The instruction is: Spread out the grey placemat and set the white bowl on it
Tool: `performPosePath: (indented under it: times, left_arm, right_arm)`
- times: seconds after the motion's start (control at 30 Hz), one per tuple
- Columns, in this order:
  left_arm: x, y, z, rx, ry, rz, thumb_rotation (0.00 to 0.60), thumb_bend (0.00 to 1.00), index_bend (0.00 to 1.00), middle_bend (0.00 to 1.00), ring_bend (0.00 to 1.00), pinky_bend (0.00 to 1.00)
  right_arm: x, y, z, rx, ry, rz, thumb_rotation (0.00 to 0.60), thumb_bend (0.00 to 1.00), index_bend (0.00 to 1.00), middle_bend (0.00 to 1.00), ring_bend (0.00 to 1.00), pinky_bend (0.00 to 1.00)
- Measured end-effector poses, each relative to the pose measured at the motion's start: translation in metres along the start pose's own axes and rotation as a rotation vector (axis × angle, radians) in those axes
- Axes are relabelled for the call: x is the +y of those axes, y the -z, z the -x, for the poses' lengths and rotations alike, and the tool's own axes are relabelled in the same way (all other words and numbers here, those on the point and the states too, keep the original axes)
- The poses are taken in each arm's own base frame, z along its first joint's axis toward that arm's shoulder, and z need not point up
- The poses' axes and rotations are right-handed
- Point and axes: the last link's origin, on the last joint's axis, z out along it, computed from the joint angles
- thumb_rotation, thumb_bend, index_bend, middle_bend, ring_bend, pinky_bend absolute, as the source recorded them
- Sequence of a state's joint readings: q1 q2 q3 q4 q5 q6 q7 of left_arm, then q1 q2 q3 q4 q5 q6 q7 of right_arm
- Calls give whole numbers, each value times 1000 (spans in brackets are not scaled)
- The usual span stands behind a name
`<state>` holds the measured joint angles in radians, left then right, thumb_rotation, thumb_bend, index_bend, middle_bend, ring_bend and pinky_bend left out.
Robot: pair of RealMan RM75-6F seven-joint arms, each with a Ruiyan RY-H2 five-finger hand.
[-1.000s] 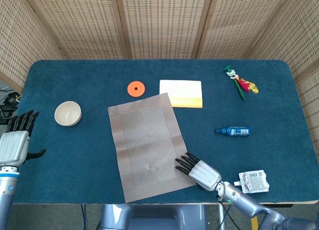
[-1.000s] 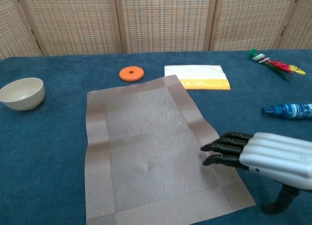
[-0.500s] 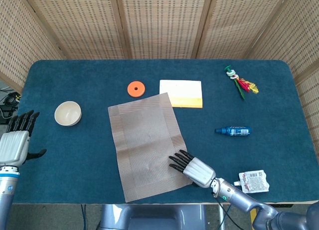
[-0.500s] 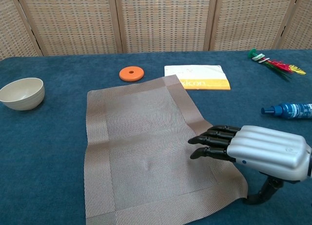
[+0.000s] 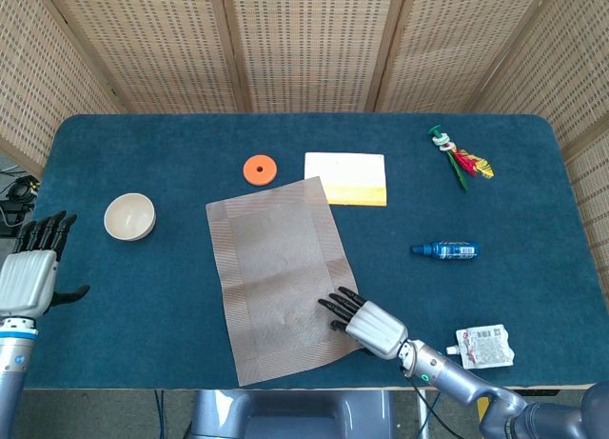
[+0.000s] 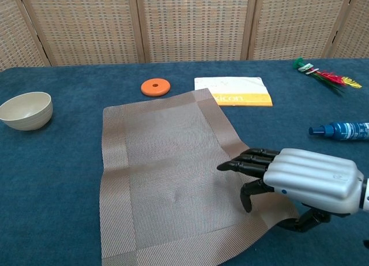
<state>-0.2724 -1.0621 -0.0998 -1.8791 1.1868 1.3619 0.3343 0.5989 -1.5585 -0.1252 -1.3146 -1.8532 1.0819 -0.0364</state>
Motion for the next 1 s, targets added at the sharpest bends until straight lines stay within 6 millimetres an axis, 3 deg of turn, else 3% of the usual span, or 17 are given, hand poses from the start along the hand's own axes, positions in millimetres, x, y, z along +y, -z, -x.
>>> performPosePath:
  times: [0.1,0.23,0.37,0.5,0.63,0.77,1.0]
  left_arm:
    - [0,0,0,-3,-1,2,600,0,0,0,0,0]
    - [0,0,0,-3,1,2,600,0,0,0,0,0]
    - [1,0,1,-8,0,5,600,0,0,0,0,0]
    - [3,1,2,-11,-2,11,600,0,0,0,0,0]
    - [4,2,1,-9,-1,14,600,0,0,0,0,0]
    - [4,2,2,-10,-2,14,600,0,0,0,0,0]
    - [4,1,3,-17,-5,12,600,0,0,0,0,0]
  right_arm:
    - [-1,2,-1,11,3,-9,600,770,689,0,0,0]
    - [-6,9,-6,54,21,-53,600,761,701,0,0,0]
    - [-10,31,-12,92,77,-129,600,739,703,0,0,0]
    - [-1,59,-20,84,206,-181,600,720,704,1,0,0]
    - [14,73,-30,85,375,-204,600,707,710,20,0,0]
    - [46,71,-55,103,595,-212,600,676,710,61,0,0]
    - [86,42,-91,116,863,-234,600,617,716,73,0,0]
